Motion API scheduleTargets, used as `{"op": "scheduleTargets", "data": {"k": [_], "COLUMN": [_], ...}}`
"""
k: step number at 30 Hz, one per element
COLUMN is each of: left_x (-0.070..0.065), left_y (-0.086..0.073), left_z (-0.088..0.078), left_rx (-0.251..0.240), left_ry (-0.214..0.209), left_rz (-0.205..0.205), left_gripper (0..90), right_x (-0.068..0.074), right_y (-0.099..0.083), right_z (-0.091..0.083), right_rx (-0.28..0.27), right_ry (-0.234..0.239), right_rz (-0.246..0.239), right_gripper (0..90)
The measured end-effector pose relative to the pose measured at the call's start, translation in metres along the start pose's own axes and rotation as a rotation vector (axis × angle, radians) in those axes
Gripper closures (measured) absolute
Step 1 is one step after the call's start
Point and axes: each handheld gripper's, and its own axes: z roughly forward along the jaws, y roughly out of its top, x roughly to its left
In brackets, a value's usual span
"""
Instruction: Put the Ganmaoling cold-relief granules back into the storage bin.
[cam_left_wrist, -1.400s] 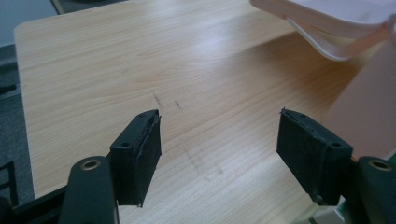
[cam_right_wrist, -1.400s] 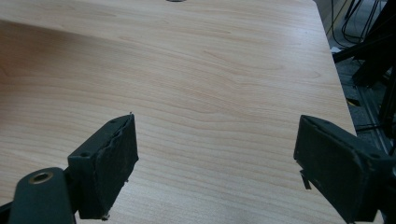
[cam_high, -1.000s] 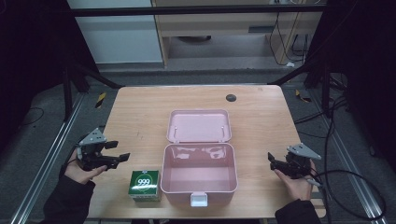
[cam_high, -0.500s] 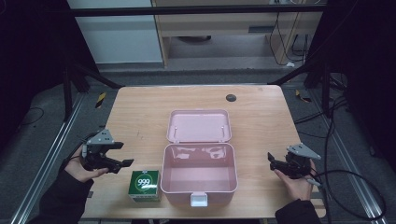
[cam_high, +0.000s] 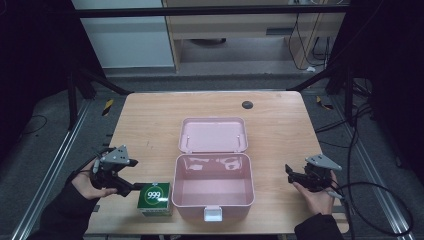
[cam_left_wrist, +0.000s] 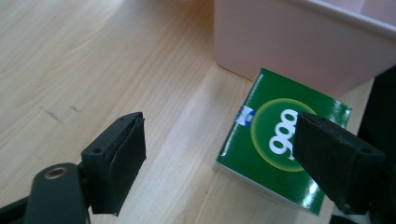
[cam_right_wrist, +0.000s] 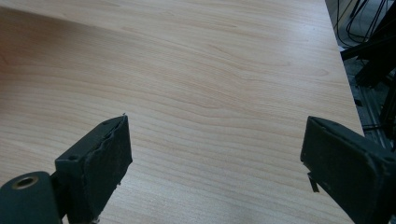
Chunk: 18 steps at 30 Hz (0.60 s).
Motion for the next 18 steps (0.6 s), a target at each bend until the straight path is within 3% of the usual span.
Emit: {"op": "scheduleTargets", "data": {"k": [18], "left_x": [-0.023], "left_y": [-0.017], "left_z": [0.018], "left_rx": [0.034], "left_ry": [-0.052], "left_rz": [0.015], "left_gripper": [12.2], "right_x": [0.001], "right_y": [0.0], "right_z": [0.002], "right_rx": [0.008], "right_ry": [0.012], "right_rz": [-0.01], "right_gripper": [7.2]}}
